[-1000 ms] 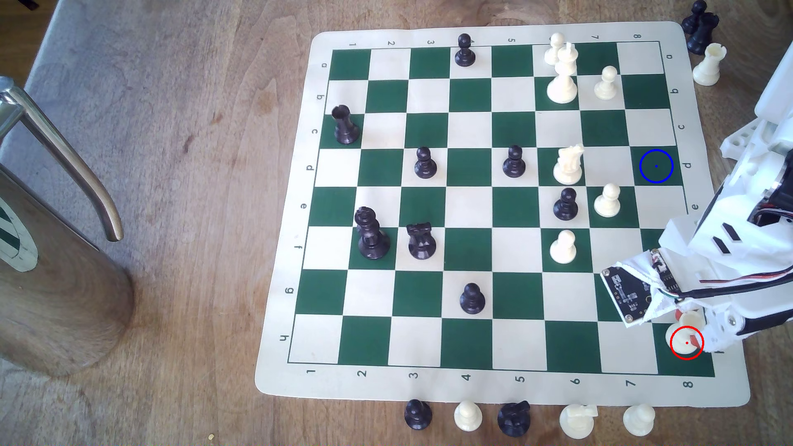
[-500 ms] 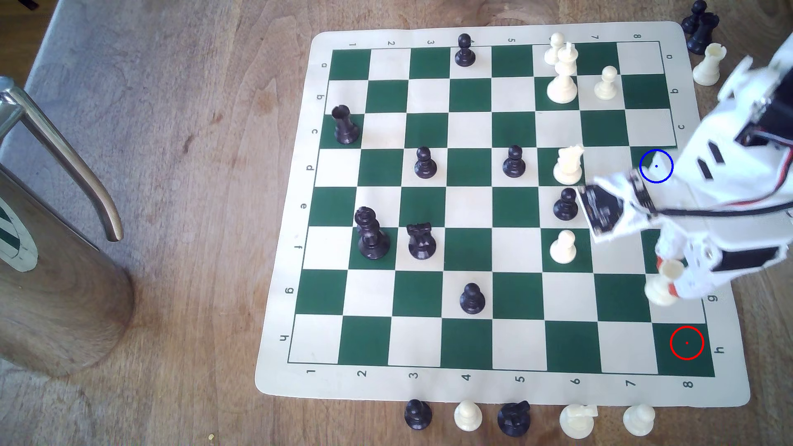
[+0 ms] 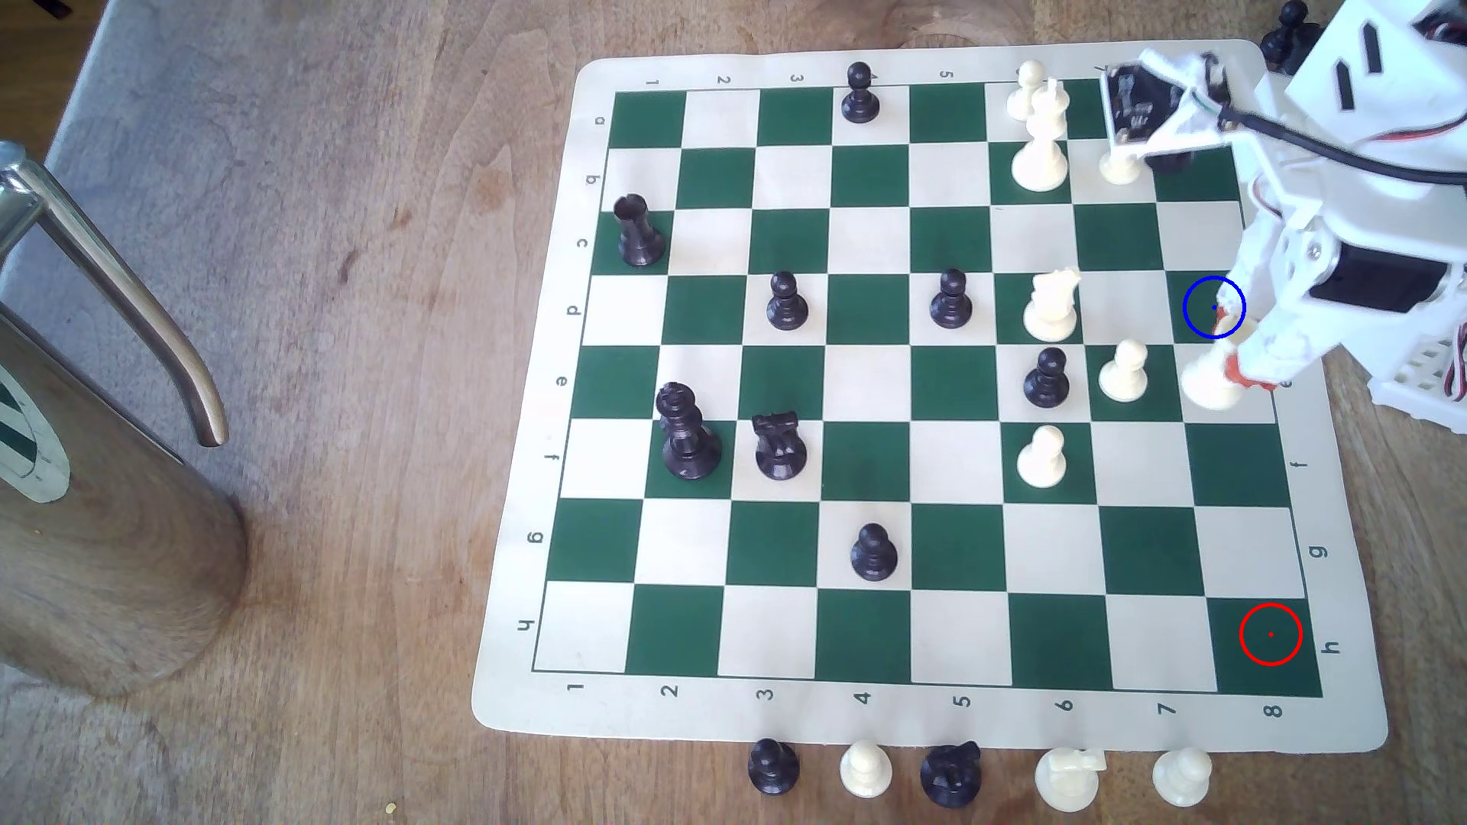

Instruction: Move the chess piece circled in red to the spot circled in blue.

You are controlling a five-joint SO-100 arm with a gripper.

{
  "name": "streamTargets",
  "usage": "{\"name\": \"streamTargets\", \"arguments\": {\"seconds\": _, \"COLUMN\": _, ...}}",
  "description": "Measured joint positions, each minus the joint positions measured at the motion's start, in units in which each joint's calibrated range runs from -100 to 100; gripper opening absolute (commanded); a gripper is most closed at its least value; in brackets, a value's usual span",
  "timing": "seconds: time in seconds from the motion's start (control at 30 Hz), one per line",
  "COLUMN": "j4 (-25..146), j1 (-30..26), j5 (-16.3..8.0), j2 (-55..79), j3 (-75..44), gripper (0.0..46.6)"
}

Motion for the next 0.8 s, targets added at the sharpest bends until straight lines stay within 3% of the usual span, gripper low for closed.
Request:
{"name": "streamTargets", "arguments": {"seconds": 0.1, "j4": 0.96, "j1": 3.24, "j5": 0.78, "j2": -2.09, "j3": 1.72, "gripper": 0.3}}
{"name": "streamTargets", "arguments": {"seconds": 0.47, "j4": 0.96, "j1": 17.77, "j5": 7.42, "j2": -2.26, "j3": 6.6, "gripper": 0.3}}
{"name": "streamTargets", "arguments": {"seconds": 0.8, "j4": -4.7, "j1": 19.54, "j5": 9.67, "j2": 3.1, "j3": 14.1, "gripper": 0.3}}
